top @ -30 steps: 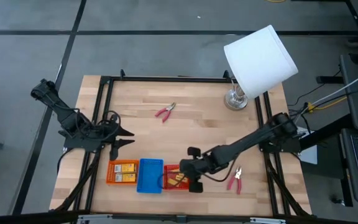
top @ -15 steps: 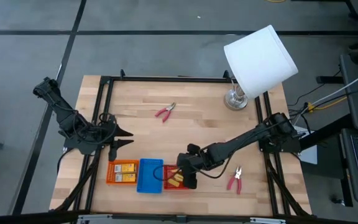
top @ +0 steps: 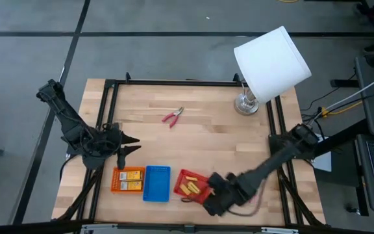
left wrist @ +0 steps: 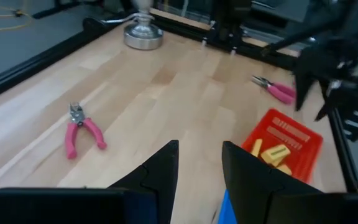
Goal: Pick & Place School Supplies
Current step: Adjust the red bin
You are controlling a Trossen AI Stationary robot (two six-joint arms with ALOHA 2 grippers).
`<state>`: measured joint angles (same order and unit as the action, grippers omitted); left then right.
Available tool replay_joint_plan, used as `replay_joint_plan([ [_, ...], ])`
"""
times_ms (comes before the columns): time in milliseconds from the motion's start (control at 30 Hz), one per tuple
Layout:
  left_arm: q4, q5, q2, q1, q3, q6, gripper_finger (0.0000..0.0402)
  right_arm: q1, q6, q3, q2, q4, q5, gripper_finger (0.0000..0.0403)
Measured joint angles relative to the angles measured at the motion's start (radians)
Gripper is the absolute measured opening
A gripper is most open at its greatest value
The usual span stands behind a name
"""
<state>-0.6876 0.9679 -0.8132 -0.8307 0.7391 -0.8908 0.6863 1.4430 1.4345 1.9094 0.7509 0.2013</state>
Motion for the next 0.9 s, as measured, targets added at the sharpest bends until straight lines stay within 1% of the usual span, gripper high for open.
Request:
replay_joint_plan([
  [133, 0.002, 0.011, -0.047, 0.000, 0.000, -0.054, 0.0120, 0.094, 0.309, 0.000, -0.052, 0.056, 0.169, 0.0189],
  [200, 0.002, 0.010, -0.068, 0.000, 0.000, -0.082, 0.0120, 0.129, 0.427, 0.000, -0.080, 0.091, 0.224, 0.0187],
  [267, 0.003, 0.009, -0.086, 0.000, 0.000, -0.116, 0.0120, 0.168, 0.578, 0.000, -0.097, 0.156, 0.218, 0.0185],
  [333, 0.003, 0.010, -0.099, 0.000, 0.000, -0.152, 0.0121, 0.210, 0.708, 0.000, -0.097, 0.226, 0.157, 0.0183],
  [367, 0.003, 0.013, -0.105, 0.000, 0.000, -0.170, 0.0121, 0.228, 0.733, 0.000, -0.096, 0.245, 0.124, 0.0181],
  [433, 0.009, 0.028, -0.113, 0.000, 0.000, -0.197, 0.0120, 0.246, 0.741, 0.000, -0.096, 0.245, 0.080, 0.0178],
  [467, 0.017, 0.033, -0.116, 0.000, 0.000, -0.205, 0.0120, 0.245, 0.734, 0.000, -0.096, 0.241, 0.084, 0.0176],
  [567, 0.053, 0.043, -0.117, 0.000, 0.000, -0.193, 0.0118, 0.214, 0.688, 0.000, -0.096, 0.257, 0.140, 0.0166],
  [600, 0.060, 0.045, -0.117, 0.000, 0.000, -0.187, 0.0118, 0.197, 0.660, -0.003, -0.093, 0.266, 0.146, 0.0162],
  [667, 0.070, 0.055, -0.117, 0.000, 0.000, -0.180, 0.0118, 0.159, 0.590, -0.013, -0.079, 0.267, 0.119, 0.0153],
  [767, 0.072, 0.060, -0.117, 0.001, 0.000, -0.180, 0.0118, 0.099, 0.481, -0.031, -0.056, 0.238, 0.055, 0.0131],
  [900, 0.088, 0.061, -0.116, 0.001, 0.000, -0.179, 0.0118, 0.046, 0.402, -0.065, -0.045, 0.204, 0.041, 0.0089],
])
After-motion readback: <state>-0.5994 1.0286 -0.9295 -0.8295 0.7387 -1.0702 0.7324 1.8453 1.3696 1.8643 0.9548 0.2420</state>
